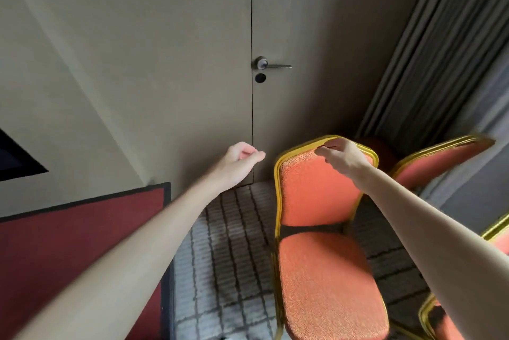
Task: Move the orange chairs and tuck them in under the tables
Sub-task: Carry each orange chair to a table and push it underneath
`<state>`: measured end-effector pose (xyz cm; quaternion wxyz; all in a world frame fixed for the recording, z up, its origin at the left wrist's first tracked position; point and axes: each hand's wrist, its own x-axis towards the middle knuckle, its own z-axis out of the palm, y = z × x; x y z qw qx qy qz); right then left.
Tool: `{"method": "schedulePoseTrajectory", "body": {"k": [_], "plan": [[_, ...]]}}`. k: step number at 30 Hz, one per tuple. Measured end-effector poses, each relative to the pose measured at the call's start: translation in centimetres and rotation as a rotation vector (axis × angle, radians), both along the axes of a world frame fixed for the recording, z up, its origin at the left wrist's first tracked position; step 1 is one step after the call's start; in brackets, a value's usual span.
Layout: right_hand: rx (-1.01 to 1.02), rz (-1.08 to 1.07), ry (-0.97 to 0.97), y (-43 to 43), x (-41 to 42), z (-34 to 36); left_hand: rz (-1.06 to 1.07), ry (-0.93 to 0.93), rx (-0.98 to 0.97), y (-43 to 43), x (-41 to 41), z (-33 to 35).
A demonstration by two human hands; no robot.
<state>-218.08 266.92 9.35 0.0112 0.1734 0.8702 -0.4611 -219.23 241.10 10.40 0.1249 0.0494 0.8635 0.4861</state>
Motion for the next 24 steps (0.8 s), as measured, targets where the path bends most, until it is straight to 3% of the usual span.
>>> {"method": "schedulePoseTrajectory", "body": {"k": [11, 18, 24], "plan": [[-0.090, -0.434, -0.133, 4.7, -13.1, -5.3, -0.375, -0.079, -0.034, 6.9, -19.8, -3.7], [-0.135, -0.689, -0.236, 10.8, -23.9, -10.3, -0.652, -0.126, -0.138, 16.1, -33.7, -8.3], [-0.101, -0.875, -0.386, 11.1, -26.3, -11.3, -0.907, -0.134, -0.243, 22.6, -41.1, -8.8]]}}
